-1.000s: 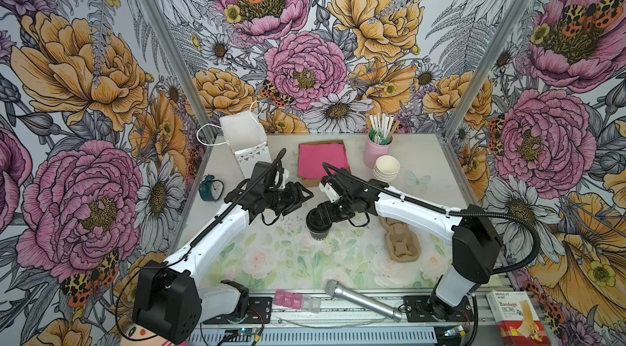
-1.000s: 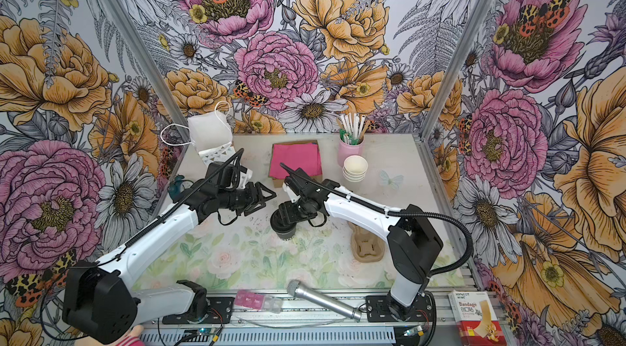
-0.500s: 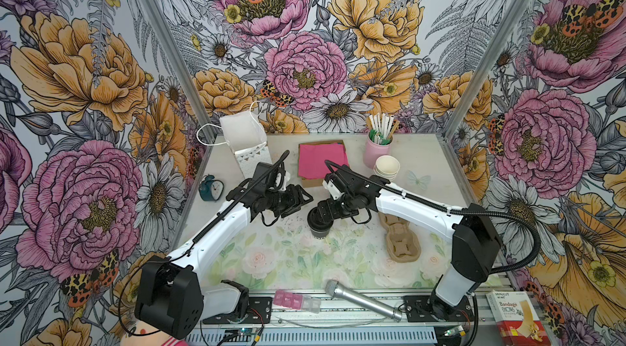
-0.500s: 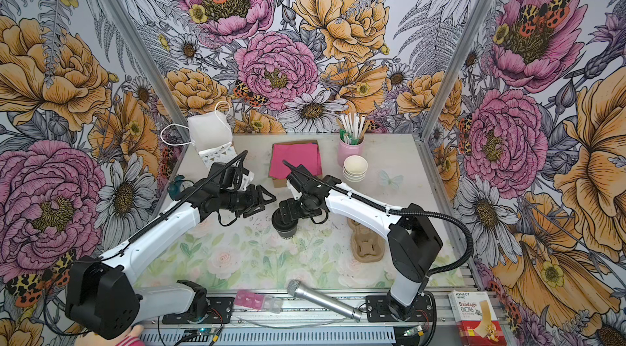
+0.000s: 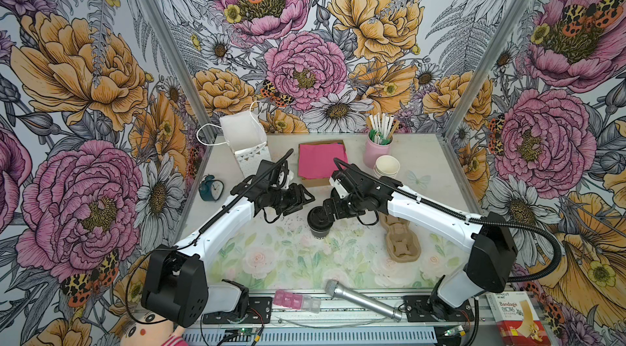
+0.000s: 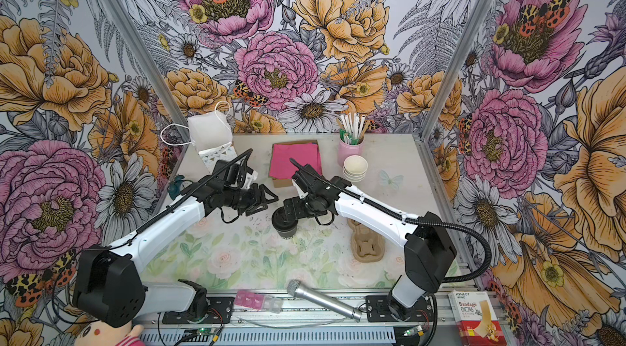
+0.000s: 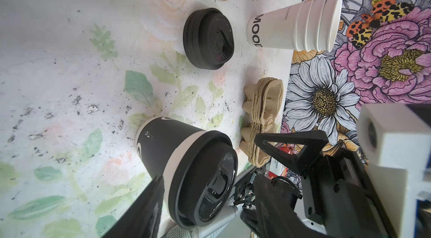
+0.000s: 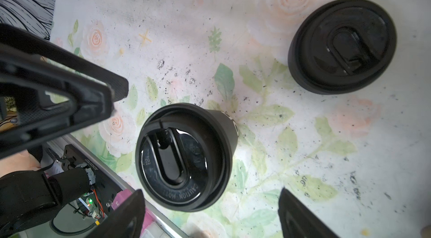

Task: Pack a coffee takeout order
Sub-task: Close the lid on the coffee cup.

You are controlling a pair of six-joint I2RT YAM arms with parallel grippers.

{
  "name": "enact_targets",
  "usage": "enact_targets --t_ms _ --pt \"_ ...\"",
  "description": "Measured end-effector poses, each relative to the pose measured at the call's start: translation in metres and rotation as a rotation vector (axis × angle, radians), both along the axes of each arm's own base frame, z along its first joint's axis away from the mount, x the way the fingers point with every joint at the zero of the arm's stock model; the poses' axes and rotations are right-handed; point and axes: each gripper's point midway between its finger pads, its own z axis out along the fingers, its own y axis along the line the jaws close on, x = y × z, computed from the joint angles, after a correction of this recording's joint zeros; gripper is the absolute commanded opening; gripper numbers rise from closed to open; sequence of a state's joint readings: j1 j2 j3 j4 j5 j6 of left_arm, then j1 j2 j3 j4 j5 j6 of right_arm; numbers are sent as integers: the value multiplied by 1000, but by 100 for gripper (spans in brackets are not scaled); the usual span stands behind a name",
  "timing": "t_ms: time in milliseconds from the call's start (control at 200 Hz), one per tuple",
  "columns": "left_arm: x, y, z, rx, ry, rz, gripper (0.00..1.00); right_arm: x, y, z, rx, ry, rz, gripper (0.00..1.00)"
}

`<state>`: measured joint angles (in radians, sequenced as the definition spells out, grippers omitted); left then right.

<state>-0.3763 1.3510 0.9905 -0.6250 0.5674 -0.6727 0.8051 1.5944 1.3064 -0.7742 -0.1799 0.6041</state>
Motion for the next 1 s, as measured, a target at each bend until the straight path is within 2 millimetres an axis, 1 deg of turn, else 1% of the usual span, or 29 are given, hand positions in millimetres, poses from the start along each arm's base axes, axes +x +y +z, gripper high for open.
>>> enact_targets --t_ms 220,310,400,520,620,675,765,855,1000 --pt "-1 -10 -14 18 28 -49 59 -6 -10 -17 -34 41 -43 83" --pt "-2 -12 -19 25 40 -59 57 -6 -11 -18 -38 45 -51 82" --pt "-4 -14 -20 29 42 -69 54 -6 -12 -19 -40 49 -57 81" --pt "-6 -13 -22 34 45 -75 53 -6 -11 -24 -48 61 -62 81" --pt "-12 -12 -29 43 62 -80 52 -4 -8 -25 -41 61 -60 80" --pt "-16 -11 -33 46 73 -81 50 -2 -5 -26 -35 59 -55 80" --pt "-19 -9 -33 49 62 -78 49 5 -5 -26 -26 61 -56 79" --pt "-25 -5 -34 51 63 -74 45 13 -4 -26 -17 60 -55 79" --pt "-33 -3 -34 53 63 -63 42 22 0 -27 -1 52 -39 79"
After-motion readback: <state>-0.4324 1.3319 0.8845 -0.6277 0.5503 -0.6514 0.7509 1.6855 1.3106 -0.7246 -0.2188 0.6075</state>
